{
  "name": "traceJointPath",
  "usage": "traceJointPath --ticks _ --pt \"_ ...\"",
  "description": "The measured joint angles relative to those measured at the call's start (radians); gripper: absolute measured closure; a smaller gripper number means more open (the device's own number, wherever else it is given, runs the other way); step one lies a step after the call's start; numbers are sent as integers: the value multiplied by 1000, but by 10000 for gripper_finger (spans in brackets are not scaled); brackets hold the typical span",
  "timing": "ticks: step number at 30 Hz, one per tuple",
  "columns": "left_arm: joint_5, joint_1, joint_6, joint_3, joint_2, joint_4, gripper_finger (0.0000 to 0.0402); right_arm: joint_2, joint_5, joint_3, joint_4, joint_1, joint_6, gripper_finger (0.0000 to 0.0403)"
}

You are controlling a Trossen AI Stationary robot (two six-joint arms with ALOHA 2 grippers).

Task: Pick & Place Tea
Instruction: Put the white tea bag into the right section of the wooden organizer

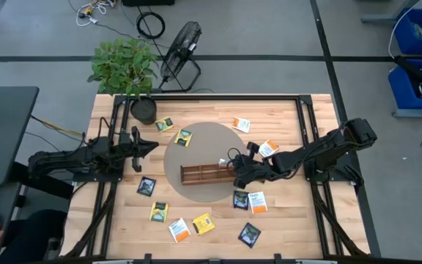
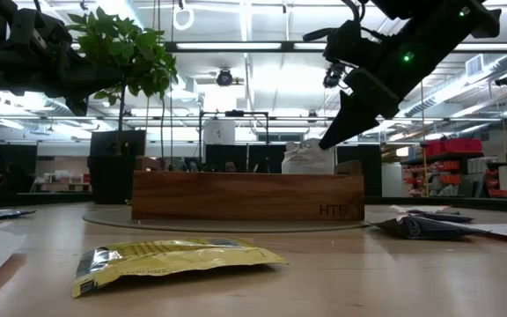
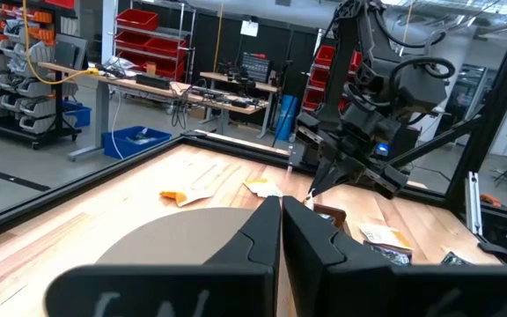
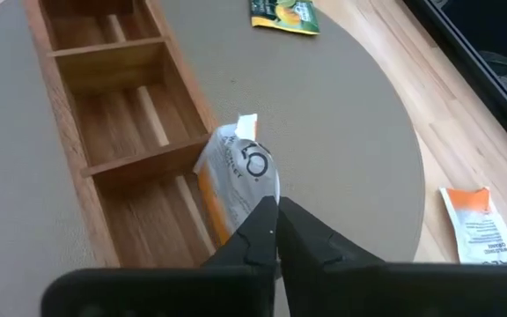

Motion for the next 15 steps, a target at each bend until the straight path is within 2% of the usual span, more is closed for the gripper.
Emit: traceJointPath --ticks 12,15 --pt "0 0 0 0 0 0 383 0 15 0 -11 -3 -40 326" --pt "0 0 2 0 0 0 383 0 65 0 -10 -3 -89 303"
